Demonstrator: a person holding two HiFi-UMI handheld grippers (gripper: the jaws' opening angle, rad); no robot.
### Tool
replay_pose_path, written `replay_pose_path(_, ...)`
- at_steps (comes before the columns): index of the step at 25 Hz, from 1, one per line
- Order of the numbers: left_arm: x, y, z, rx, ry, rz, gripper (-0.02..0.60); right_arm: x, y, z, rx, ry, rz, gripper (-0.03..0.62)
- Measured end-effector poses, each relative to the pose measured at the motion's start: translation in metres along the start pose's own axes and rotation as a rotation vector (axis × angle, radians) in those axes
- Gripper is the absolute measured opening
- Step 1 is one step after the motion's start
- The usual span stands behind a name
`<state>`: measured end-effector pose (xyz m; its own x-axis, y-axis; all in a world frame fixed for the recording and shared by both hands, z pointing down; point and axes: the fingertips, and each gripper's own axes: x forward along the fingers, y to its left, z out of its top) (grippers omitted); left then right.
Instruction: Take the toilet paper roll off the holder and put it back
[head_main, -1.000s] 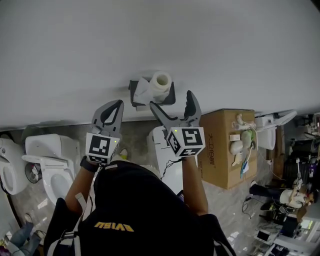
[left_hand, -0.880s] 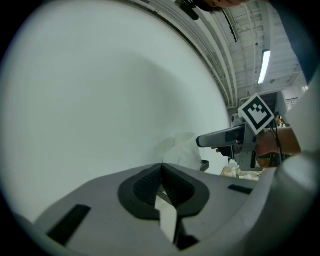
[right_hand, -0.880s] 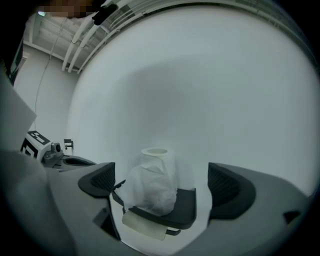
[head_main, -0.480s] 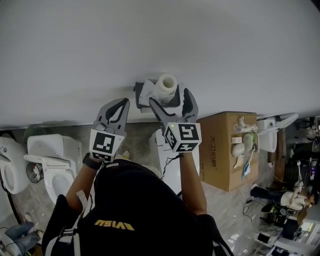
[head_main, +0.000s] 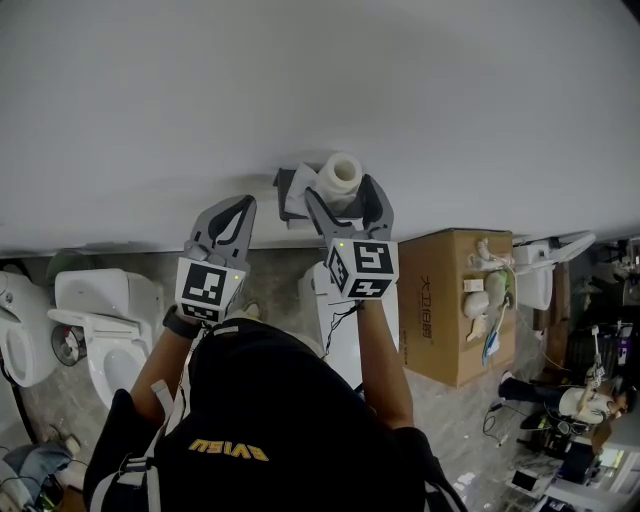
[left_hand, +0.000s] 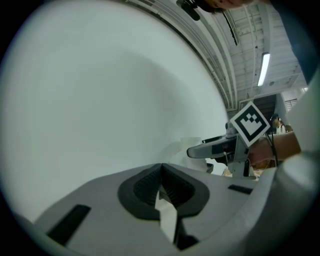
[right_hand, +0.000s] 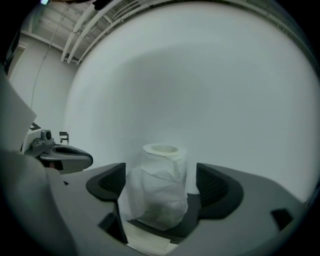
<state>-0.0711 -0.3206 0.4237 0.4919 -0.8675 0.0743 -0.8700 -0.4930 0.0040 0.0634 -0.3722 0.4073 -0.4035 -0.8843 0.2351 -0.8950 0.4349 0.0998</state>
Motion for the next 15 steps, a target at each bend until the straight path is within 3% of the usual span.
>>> replay_pose_path(12, -0.0093, 0.0053, -0.0054, 0.0, 0.002, -0.002, 0.011, -0.0006, 0.0011, -0.0008, 0.0, 0.016, -0.028, 0.37)
replay_pose_path(15, -0.0096, 0.0031, -0.0046, 0.002, 0.005, -0.007, 0.011, -0.0011, 0.0001, -0.0016, -0.01, 0.023, -0.037, 0.321)
